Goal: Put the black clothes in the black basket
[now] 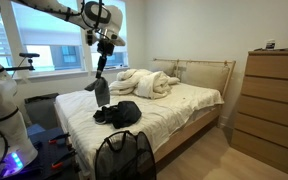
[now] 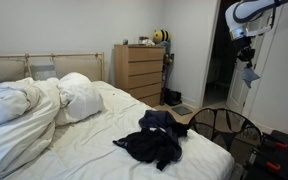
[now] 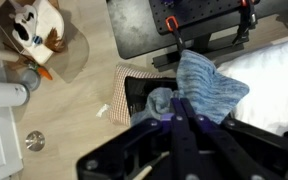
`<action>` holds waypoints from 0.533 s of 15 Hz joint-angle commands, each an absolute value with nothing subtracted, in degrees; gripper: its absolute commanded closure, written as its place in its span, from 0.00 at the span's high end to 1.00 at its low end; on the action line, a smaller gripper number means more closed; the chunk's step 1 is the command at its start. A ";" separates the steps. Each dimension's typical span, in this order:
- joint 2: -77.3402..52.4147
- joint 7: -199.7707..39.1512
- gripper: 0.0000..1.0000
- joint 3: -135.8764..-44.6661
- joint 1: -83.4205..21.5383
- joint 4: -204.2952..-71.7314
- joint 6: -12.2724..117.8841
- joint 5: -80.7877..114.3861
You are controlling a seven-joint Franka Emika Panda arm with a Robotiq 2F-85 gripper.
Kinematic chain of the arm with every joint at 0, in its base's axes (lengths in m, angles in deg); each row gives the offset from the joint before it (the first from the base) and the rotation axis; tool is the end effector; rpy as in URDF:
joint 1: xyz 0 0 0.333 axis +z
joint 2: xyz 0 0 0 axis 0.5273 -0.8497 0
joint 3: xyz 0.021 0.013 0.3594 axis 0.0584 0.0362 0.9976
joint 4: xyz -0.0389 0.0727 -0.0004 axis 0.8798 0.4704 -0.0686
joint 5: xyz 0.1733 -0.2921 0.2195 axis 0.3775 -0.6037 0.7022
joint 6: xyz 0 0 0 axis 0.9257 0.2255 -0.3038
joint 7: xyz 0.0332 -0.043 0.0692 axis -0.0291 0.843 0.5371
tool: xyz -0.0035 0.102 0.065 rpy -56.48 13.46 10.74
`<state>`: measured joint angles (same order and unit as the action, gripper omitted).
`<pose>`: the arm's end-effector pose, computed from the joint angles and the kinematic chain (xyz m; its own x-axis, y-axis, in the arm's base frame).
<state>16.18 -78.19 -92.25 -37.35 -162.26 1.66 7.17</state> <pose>0.4326 -0.1202 0.5406 0.8896 -0.3122 -0.3335 -0.2446 -0.9421 0.2296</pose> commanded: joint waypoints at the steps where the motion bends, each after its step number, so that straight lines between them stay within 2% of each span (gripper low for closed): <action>1: 19.73 -79.97 0.01 -92.63 -38.11 -166.65 8.85 4.35; 8: 22.29 -80.46 0.01 -93.18 -38.72 -171.89 19.31 3.41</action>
